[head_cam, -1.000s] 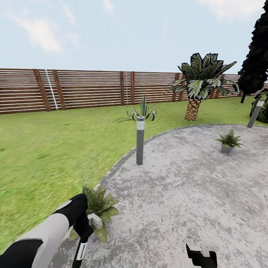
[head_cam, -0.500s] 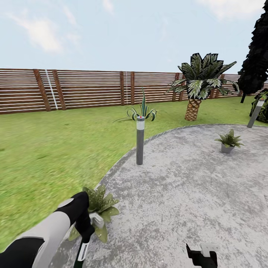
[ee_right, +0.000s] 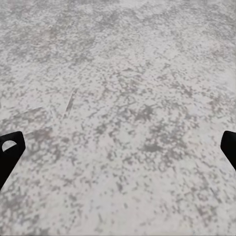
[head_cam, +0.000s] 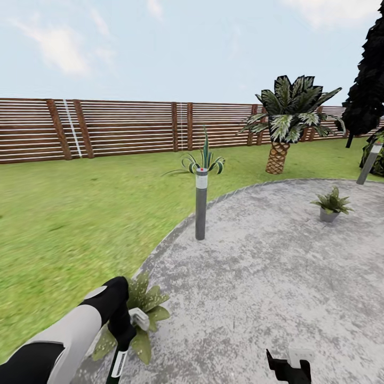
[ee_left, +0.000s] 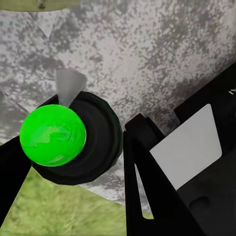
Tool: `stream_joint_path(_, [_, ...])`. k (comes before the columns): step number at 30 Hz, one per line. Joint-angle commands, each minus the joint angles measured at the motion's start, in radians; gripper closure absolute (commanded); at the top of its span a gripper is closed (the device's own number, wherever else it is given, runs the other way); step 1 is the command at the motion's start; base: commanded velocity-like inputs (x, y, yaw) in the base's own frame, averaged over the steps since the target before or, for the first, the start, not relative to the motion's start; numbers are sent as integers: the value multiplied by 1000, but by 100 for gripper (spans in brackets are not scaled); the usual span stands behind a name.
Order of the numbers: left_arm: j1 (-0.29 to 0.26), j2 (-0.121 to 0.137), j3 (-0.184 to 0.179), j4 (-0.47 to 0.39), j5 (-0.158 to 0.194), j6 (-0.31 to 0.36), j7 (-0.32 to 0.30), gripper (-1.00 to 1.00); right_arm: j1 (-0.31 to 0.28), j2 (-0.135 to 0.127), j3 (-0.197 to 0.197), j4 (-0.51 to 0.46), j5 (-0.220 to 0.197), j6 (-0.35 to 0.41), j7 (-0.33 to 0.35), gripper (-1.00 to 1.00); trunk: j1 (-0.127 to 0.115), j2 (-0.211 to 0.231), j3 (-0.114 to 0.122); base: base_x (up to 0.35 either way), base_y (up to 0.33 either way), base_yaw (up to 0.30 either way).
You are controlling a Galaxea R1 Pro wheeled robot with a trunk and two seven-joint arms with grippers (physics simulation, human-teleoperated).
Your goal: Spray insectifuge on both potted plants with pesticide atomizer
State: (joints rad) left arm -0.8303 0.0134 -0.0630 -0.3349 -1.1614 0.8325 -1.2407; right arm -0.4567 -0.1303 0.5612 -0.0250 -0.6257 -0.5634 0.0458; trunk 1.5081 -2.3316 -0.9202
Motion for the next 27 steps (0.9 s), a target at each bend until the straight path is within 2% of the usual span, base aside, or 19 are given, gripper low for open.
stream_joint_path(1, [0,1,-6,-1,-2,10,-8,100,0,0,6,0,-10,-3,5,-100,0,0,-1,19,0,0])
stream_joint_path(8, [2,16,-4,3,-1,8,-2,100,0,0,6,0,-9,-3,5,-100,0,0,-6,3,0,0])
stream_joint_path(17, [7,15,-4,6,1,7,-1,100,0,-1,5,0,-9,-3,5,-100,0,0,-20,0,0,0])
stream_joint_path(20, [47,23,4,3,1,7,2,100,0,0,6,0,-9,-3,5,-100,0,0,-25,0,0,0])
stream_joint_path(23, [67,36,6,4,2,7,3,100,0,0,6,0,-9,-3,5,-100,0,0,-30,0,0,0])
stream_joint_path(27, [84,40,7,-1,11,8,4,100,0,0,6,0,-9,-3,5,-100,0,0,-35,0,0,0])
